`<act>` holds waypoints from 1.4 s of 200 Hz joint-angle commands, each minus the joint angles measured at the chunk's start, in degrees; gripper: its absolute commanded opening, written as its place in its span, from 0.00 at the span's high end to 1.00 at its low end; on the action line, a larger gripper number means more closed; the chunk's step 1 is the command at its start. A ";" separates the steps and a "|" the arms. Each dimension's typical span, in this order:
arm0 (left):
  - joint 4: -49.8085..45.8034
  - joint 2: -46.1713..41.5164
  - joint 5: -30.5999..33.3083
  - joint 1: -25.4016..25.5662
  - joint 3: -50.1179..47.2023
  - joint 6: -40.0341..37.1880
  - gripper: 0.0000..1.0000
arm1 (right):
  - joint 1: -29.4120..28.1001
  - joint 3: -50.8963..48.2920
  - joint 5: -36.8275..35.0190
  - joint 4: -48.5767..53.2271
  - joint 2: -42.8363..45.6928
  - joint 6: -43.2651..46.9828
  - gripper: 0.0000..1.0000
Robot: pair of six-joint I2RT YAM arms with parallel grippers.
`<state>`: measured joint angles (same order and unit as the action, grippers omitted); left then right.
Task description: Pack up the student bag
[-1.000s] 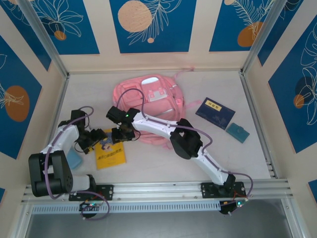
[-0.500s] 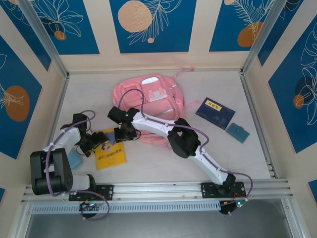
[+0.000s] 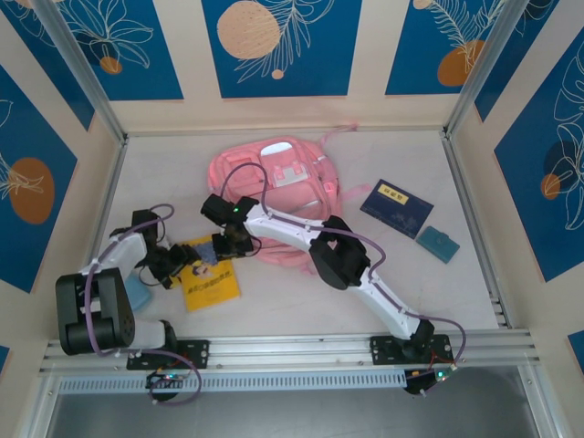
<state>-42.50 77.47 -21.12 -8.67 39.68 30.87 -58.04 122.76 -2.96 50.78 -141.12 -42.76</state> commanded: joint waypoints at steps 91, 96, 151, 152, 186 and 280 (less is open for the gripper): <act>1.68 -3.13 -21.01 0.23 3.68 -0.79 0.41 | 0.29 -4.37 3.74 1.78 -3.46 -2.09 0.75; 2.08 -2.80 -21.52 0.23 3.50 -0.74 0.42 | 0.36 -4.37 3.83 1.70 -3.42 -2.16 0.75; 0.58 -1.87 -17.76 0.23 4.57 -2.19 0.55 | 0.60 -5.47 4.29 0.90 -2.36 -2.33 0.74; 0.53 -1.88 -17.57 0.23 4.59 -2.25 0.55 | 0.58 -5.45 4.28 0.90 -2.29 -2.28 0.74; -1.47 -3.37 -12.50 0.23 5.43 -3.39 0.74 | 0.58 -4.63 2.85 0.84 2.14 -0.30 0.66; 5.52 -12.94 -14.97 0.73 15.71 8.27 1.00 | 3.88 -30.00 1.01 -20.94 35.35 -4.08 0.20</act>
<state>-44.66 68.10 -29.32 -8.51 54.17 30.22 -56.40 102.10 -0.03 39.86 -115.63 -43.57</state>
